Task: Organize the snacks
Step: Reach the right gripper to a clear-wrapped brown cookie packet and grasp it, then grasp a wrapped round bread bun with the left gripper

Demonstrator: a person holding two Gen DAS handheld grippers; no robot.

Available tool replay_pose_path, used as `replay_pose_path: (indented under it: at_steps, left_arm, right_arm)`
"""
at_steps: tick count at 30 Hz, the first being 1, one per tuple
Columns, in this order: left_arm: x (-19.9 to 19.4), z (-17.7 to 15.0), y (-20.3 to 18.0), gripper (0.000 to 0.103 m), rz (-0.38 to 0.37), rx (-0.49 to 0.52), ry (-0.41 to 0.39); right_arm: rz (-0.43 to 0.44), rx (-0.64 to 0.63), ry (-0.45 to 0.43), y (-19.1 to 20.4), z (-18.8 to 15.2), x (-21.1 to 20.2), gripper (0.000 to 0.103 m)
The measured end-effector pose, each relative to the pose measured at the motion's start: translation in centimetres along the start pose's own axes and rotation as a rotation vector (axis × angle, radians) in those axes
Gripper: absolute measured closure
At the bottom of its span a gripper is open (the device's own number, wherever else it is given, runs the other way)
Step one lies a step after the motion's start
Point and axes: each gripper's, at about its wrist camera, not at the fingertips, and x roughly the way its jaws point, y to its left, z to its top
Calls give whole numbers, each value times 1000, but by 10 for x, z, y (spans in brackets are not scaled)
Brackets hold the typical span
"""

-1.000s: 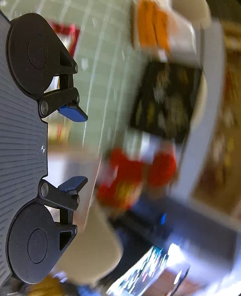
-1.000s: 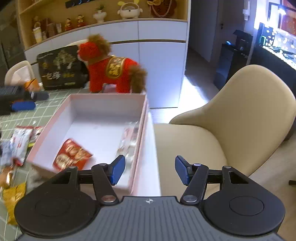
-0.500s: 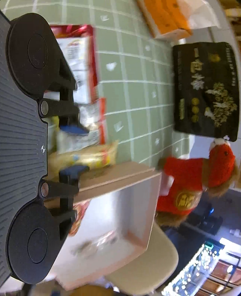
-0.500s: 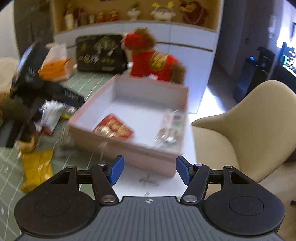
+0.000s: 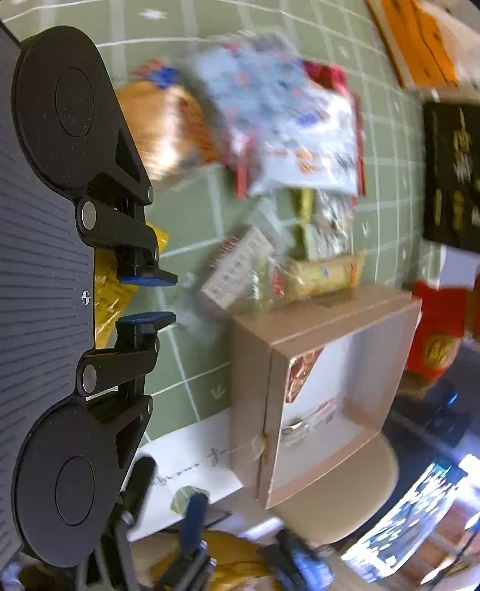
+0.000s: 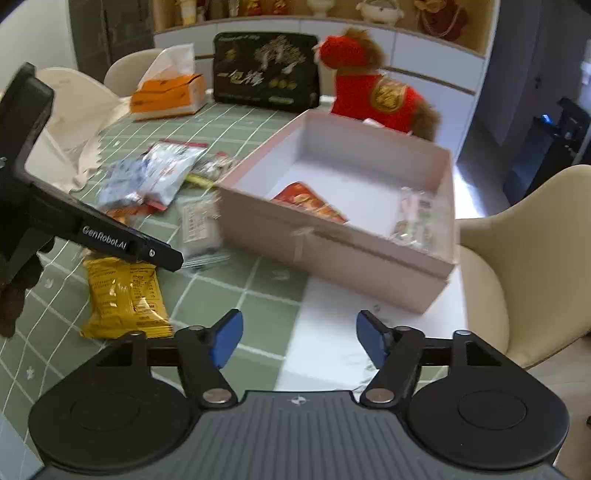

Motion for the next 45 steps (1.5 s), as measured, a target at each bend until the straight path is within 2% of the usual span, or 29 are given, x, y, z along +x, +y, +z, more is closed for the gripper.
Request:
replay_pose_path:
  at_steps: [2, 4, 8, 11, 14, 16, 17, 18, 21, 25, 27, 29, 32, 33, 34, 36, 38, 40, 43, 45]
  left_arm:
    - [-15, -12, 9, 83, -9, -114, -41]
    - [-30, -20, 15, 83, 8, -173, -74]
    - [-64, -35, 20, 82, 60, -178, -107]
    - [-82, -46, 24, 82, 45, -188, -110]
    - [-93, -69, 33, 82, 40, -235, -111]
    - [-95, -82, 40, 82, 41, -274, -113]
    - [-95, -89, 45, 82, 41, -304, -109]
    - [-92, -93, 48, 82, 43, -330, -105]
    - [-83, -99, 53, 82, 37, -401, -97]
    - [-72, -92, 49, 82, 11, -453, -113]
    - [-61, -82, 43, 82, 23, -455, -116]
    - [-52, -68, 32, 82, 35, -410, -123]
    - [-42, -46, 12, 80, -32, -289, -125]
    - [-41, -40, 8, 75, -59, -267, -138]
    - [-43, -35, 7, 74, -52, -261, -151]
    - [-47, -25, 13, 75, 53, -275, -187]
    - [-51, -16, 32, 75, 170, -316, -217]
    - [-50, -7, 52, 75, 252, -371, -227]
    - [-43, 5, 76, 75, 333, -427, -207]
    - [-36, 8, 79, 75, 349, -436, -183]
  right_arm:
    - [27, 3, -9, 9, 4, 3, 27]
    - [54, -22, -29, 19, 13, 9, 27]
    - [62, -42, -55, 42, 35, 35, 27]
    - [68, -47, -28, 61, 47, 67, 27]
    - [39, -89, -9, 78, 48, 93, 28]
    - [55, -78, -32, 80, 46, 98, 35]
    - [75, -71, -29, 79, 46, 97, 46]
    - [78, -71, -20, 77, 47, 94, 62]
    - [106, -48, 22, 63, 42, 82, 62]
    - [108, -52, 39, 39, 14, 53, 62]
    - [97, -47, 58, 27, -6, 37, 62]
    - [79, -58, 73, 16, -26, 23, 62]
    - [59, -80, 60, 5, -50, 4, 58]
    - [56, -81, 54, 3, -55, 0, 54]
    - [48, -76, 43, 1, -59, -2, 52]
    - [25, -48, 27, -2, -63, -1, 36]
    - [20, 0, 20, -6, -64, 1, 33]
    - [16, 26, 5, -9, -64, 2, 31]
    - [-10, 35, -20, -12, -65, 6, 25]
    - [-19, 46, -36, -18, -66, 9, 20]
